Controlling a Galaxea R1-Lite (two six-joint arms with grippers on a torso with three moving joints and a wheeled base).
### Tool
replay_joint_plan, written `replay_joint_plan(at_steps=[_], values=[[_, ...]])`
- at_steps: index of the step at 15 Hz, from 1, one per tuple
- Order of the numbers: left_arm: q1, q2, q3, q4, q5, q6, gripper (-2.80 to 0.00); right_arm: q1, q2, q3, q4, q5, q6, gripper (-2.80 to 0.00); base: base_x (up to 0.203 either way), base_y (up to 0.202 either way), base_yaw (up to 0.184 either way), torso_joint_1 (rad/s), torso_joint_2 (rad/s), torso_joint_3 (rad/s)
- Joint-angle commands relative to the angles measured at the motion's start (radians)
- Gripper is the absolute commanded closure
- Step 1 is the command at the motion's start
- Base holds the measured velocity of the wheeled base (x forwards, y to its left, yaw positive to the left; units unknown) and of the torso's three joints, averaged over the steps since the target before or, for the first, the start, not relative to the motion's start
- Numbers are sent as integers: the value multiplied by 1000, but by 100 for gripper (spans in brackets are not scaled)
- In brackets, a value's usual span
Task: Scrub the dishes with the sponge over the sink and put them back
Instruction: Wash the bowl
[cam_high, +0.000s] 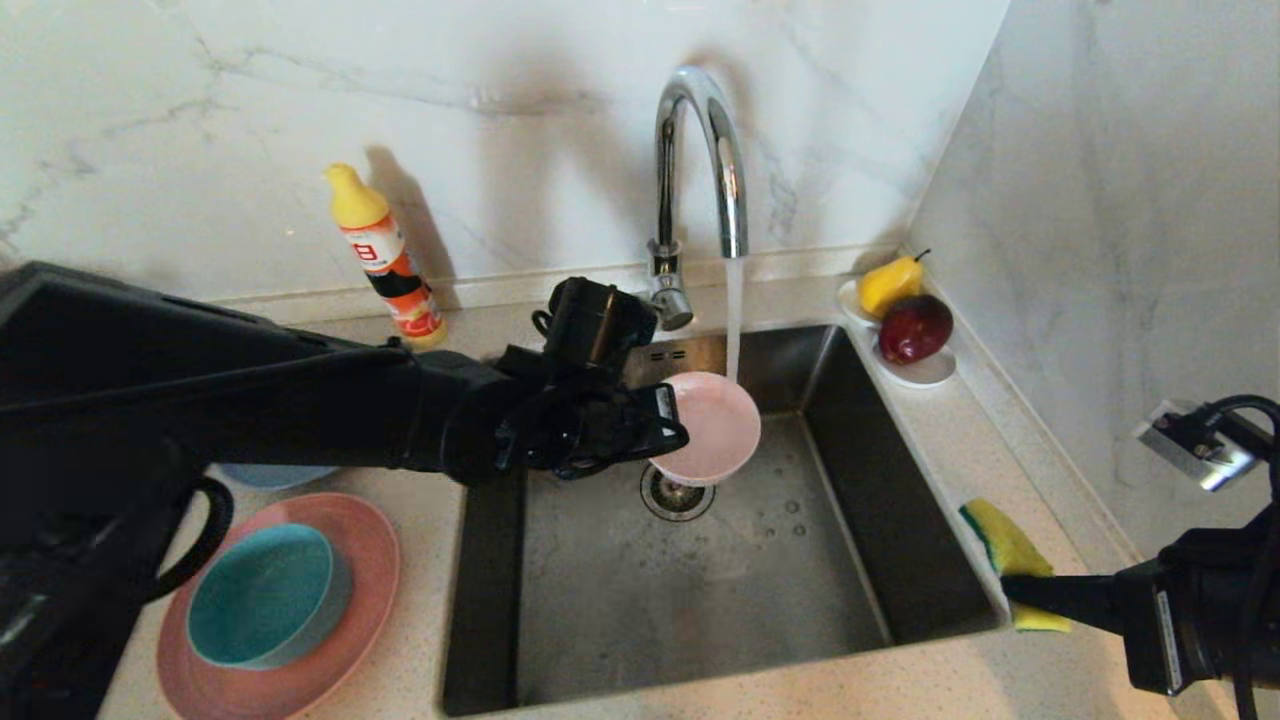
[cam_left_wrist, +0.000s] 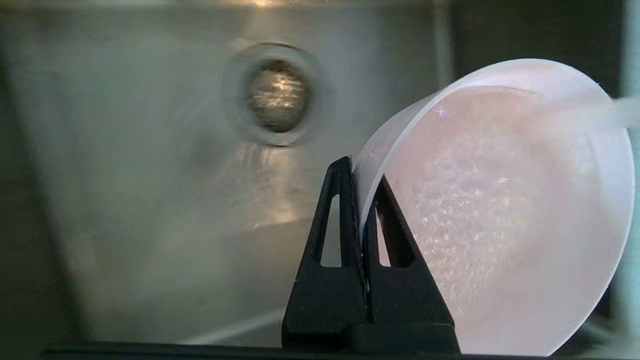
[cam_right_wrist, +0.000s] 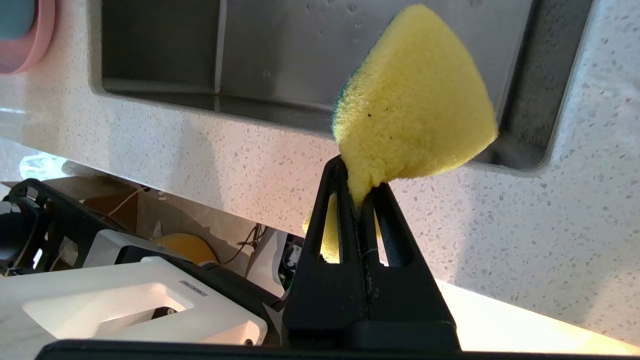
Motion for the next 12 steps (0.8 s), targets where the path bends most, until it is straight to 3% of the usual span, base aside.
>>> replay_joint_plan(at_steps=[1,3,6,12], values=[[12,-118,91,-13,51,17,0,1,7,4,1,7,2,0,0,0,0,0,0,0],[28,-212,219,-118,129,73,0,1,17,8,1,18,3,0,0,0,0,0,0,0],[40,-310,396,-378,219,206,0,1,39,17,1,19,10,0,0,0,0,0,0,0],[41,-394,642,-870,261,352,0,1,78,22,-15,34,20,0,0,0,0,0,0,0]])
